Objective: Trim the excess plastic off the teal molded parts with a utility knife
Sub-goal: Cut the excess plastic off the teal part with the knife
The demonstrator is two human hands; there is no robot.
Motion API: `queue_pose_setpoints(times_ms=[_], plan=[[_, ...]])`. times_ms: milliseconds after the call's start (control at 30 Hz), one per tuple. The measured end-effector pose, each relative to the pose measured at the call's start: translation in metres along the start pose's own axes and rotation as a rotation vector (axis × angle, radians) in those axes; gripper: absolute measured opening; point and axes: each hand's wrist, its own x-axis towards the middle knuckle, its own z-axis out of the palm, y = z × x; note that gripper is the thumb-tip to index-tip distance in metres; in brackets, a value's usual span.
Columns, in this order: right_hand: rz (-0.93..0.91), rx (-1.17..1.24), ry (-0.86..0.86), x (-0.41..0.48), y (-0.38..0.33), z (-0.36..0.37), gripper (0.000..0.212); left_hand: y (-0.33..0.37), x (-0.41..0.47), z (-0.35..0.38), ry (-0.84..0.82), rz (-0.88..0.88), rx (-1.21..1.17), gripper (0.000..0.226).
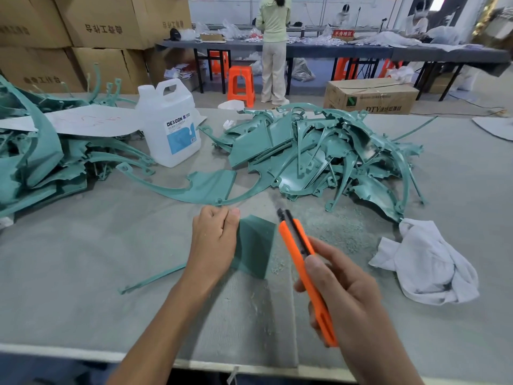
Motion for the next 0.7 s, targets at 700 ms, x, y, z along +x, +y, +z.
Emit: queue_pose_setpoints(times_ms=[700], plan=[[0.161, -1.303, 0.499, 0.073, 0.072, -0.168, 0.056, 0.013, -0.047, 0.004, -0.092, -0.071, 0.227, 0.094]])
